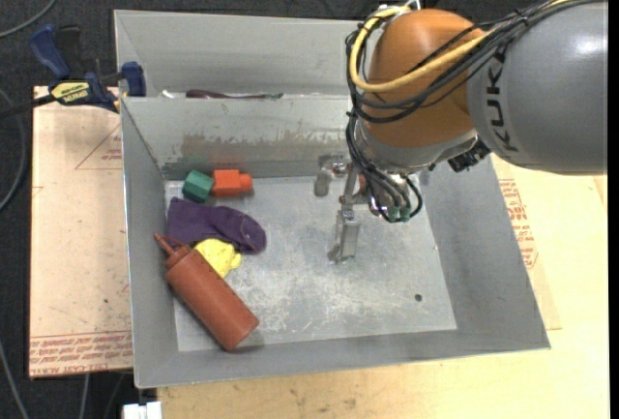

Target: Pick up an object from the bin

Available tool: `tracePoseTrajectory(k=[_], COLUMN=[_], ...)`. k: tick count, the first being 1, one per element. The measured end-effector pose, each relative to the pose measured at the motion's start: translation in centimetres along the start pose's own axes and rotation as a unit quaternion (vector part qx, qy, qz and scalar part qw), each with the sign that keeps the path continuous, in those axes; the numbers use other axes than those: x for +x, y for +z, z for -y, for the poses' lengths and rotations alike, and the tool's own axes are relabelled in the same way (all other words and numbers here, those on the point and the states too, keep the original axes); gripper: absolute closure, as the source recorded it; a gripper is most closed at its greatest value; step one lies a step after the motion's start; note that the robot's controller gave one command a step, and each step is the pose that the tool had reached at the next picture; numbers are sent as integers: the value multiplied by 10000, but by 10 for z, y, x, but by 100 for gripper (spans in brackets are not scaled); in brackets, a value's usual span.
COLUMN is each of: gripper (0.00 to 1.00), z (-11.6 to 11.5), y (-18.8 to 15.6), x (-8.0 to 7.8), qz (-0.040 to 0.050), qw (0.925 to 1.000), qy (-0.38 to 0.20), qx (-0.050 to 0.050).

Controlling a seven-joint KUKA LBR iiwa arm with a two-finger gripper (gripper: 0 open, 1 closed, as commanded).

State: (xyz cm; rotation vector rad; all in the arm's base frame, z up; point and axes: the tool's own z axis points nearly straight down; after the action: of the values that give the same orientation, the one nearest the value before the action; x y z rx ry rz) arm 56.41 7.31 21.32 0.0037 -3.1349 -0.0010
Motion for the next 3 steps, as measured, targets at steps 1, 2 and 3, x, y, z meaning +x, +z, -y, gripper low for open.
tracePoseTrajectory(k=[1,2,3], gripper=[0,0,0], z=[0,-19,-43], y=[-4,28,89], x=[-1,-1,23], qz=[37,66,52], qw=[10000,9994,9994], qy=[9,351,347], qx=[-3,-4,-11])
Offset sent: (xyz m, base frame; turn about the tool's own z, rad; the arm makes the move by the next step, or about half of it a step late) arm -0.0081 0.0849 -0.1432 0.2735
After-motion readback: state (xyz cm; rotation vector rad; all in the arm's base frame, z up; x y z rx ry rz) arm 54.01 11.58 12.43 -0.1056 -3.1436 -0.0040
